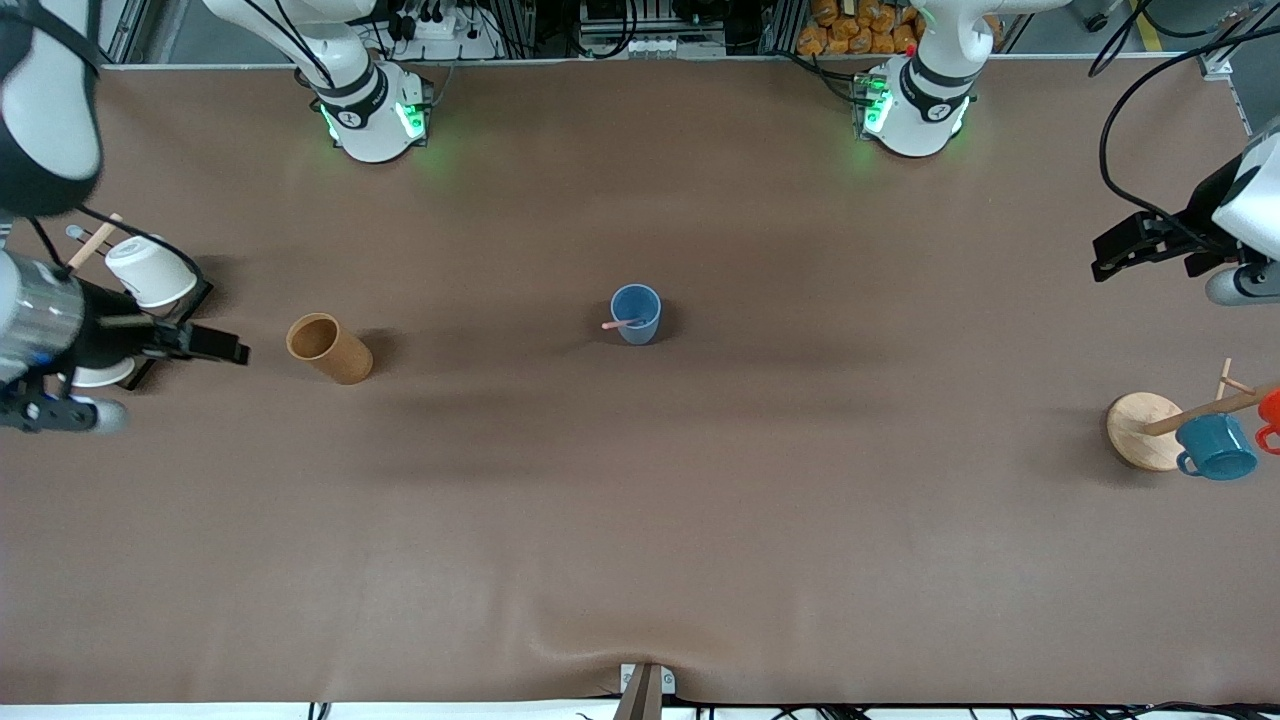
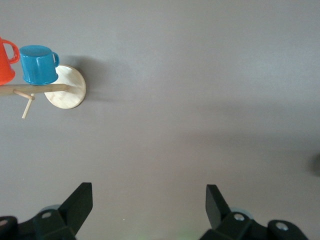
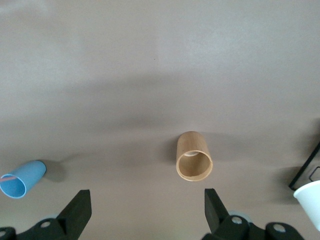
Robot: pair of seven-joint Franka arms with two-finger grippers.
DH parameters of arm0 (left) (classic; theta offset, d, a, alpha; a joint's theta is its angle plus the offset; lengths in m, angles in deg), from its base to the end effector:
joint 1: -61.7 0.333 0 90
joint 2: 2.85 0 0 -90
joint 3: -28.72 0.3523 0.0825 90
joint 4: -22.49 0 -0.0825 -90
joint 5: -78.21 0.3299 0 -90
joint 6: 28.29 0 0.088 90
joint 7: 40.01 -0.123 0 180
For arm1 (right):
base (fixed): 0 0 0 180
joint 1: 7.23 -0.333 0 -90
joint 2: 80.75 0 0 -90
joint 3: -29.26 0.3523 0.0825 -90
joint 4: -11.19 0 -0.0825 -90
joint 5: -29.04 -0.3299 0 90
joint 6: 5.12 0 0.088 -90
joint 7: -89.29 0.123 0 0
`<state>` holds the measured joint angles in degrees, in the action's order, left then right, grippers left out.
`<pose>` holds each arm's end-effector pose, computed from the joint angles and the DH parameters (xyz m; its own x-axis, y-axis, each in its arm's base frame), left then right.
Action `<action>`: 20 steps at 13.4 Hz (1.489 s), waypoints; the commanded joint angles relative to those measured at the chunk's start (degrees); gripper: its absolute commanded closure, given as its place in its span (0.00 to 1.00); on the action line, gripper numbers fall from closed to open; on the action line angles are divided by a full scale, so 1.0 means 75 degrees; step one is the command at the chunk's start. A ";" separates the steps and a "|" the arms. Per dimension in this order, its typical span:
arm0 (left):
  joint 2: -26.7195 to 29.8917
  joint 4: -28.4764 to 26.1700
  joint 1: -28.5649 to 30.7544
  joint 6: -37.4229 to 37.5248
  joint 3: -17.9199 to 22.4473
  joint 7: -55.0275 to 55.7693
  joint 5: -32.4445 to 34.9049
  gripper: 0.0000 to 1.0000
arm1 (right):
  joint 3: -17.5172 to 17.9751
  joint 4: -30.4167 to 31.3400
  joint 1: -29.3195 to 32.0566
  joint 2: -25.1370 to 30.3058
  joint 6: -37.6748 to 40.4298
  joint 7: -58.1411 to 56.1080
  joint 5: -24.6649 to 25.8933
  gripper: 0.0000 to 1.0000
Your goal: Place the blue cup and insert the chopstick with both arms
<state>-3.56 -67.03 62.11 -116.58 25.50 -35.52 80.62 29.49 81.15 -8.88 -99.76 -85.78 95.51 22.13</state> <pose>0.5005 -0.0191 0.6396 0.9991 0.0305 -0.0305 0.0292 -0.9986 -0.0439 0.5896 0.0352 0.5942 0.9862 -0.0558 -0.1557 -0.0728 -0.9918 -0.1053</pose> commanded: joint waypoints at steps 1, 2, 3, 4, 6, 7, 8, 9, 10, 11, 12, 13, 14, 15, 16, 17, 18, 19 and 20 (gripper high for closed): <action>0.0387 -0.0356 -0.0148 0.0030 0.0112 -0.0118 -0.0181 0.00 | 0.0378 0.0714 0.0079 0.0892 -0.0050 -0.0148 0.0415 0.00; 0.0399 -0.0391 -0.0195 0.0019 0.0112 -0.0118 -0.0204 0.00 | 0.0681 0.0762 0.0137 0.1068 -0.0027 -0.0148 0.0719 0.00; 0.0480 -0.0508 -0.0196 -0.0039 0.0112 -0.0118 -0.0309 0.00 | 0.1136 0.1041 0.0474 0.1395 -0.0027 -0.0102 0.0930 0.00; 0.0562 -0.0636 -0.0196 -0.0098 0.0112 -0.0118 -0.0414 0.00 | 0.1547 0.1392 0.0849 0.1770 -0.0062 -0.0067 0.0956 0.00; 0.0645 -0.0743 -0.0207 -0.0146 0.0112 -0.0118 -0.0439 0.00 | 0.1656 0.1547 0.0899 0.1995 0.0042 -0.0008 0.0956 0.00; 0.0668 -0.0778 -0.0196 -0.0146 0.0101 -0.0118 -0.0439 0.00 | 0.1633 0.1559 0.0899 0.2100 0.0136 0.0004 0.0956 0.00; 0.0680 -0.0790 -0.0196 -0.0146 0.0101 -0.0107 -0.0439 0.00 | 0.1610 0.1559 0.0911 0.2159 0.0218 -0.0019 0.0956 0.00; 0.0680 -0.0790 -0.0196 -0.0146 0.0101 -0.0107 -0.0439 0.00 | 0.1610 0.1501 0.0911 0.2183 0.0323 -0.0054 0.0956 0.00; 0.0669 -0.0778 -0.0196 -0.0146 0.0101 -0.0107 -0.0439 0.00 | 0.1586 0.1489 0.0876 0.2207 0.0359 -0.0055 0.0968 0.00; 0.0657 -0.0767 -0.0196 -0.0157 0.0101 -0.0107 -0.0439 0.00 | 0.1575 0.1454 0.0876 0.2195 0.0359 -0.0055 0.0979 0.00; 0.0657 -0.0767 -0.0196 -0.0169 0.0101 -0.0107 -0.0439 0.00 | 0.1575 0.1407 0.0876 0.2195 0.0359 -0.0055 0.0991 0.00; 0.0634 -0.0755 -0.0196 -0.0169 0.0112 -0.0118 -0.0439 0.00 | 0.1551 0.1407 0.0864 0.2195 0.0371 -0.0055 0.0991 0.00; 0.0633 -0.0755 -0.0196 -0.0169 0.0101 -0.0118 -0.0439 0.00 | 0.1481 0.1418 0.0818 0.2195 0.0383 -0.0043 0.0980 0.00; 0.0633 -0.0743 -0.0196 -0.0181 0.0112 -0.0118 -0.0439 0.00 | 0.1446 0.1419 0.0736 0.2195 0.0395 -0.0020 0.0991 0.00; 0.0633 -0.0732 -0.0196 -0.0169 0.0112 -0.0118 -0.0439 0.00 | 0.1446 0.1419 0.0735 0.2195 0.0406 -0.0020 0.0980 0.00; 0.0633 -0.0731 -0.0184 -0.0169 0.0112 -0.0118 -0.0439 0.00 | 0.1422 0.1407 0.0724 0.2207 0.0511 -0.0020 0.0980 0.00; 0.0645 -0.0743 -0.0184 -0.0169 0.0112 -0.0118 -0.0439 0.00 | 0.1422 0.1407 0.0724 0.2242 0.0535 -0.0020 0.0980 0.00; 0.0657 -0.0743 -0.0184 -0.0169 0.0112 -0.0118 -0.0439 0.00 | 0.1434 0.1407 0.0724 0.2288 0.0512 -0.0043 0.0980 0.00; 0.0657 -0.0743 -0.0184 -0.0169 0.0112 -0.0118 -0.0439 0.00 | 0.1422 0.1395 0.0724 0.2312 0.0500 -0.0031 0.0968 0.00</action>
<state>-0.26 -71.26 61.08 -117.02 25.70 -35.53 78.50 40.06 90.54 -3.60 -84.37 -82.15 95.39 28.44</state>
